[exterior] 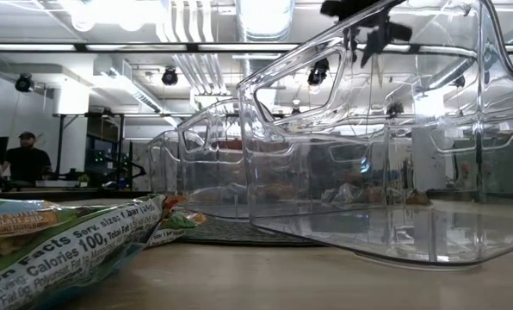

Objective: Pick and place Granola Bars by type
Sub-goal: Put the red granola bar into the top transparent bin

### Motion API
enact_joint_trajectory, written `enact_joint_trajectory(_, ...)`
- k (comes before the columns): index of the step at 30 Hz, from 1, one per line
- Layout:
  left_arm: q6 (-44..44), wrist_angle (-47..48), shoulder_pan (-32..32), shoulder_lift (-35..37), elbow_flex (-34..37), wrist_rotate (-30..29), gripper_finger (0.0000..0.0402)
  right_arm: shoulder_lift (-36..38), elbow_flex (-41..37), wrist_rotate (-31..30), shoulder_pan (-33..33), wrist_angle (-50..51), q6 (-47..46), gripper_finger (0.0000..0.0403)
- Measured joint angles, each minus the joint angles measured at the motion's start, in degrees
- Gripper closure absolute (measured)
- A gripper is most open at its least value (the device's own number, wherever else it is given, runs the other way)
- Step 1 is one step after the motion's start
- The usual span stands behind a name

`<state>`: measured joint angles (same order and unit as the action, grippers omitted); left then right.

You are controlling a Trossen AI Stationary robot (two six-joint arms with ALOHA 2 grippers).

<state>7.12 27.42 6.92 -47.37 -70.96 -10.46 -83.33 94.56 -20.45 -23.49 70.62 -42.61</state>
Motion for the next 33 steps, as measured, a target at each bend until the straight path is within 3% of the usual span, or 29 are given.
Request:
enact_joint_trajectory(6, 0.9, 0.0, 0.0, 0.0, 0.0, 0.0, 0.0401, -2.9, -2.9, 3.2, -2.2, 0.9, -0.4, 0.0159)
enact_joint_trajectory(11, 2.1, 0.0, 0.0, 0.0, 0.0, 0.0, 0.0401, -4.7, -5.6, 4.0, -3.5, 2.6, -0.7, 0.0165)
enact_joint_trajectory(23, 2.4, 0.2, 0.0, 0.0, 0.0, 0.0, 0.0401, -4.1, -15.6, 8.1, -5.1, -2.0, 1.0, 0.0245)
enact_joint_trajectory(33, 5.2, 0.2, 0.0, 0.0, 0.0, 0.0, 0.0401, -4.2, -27.1, 11.7, -6.1, -14.9, 1.3, 0.0329)
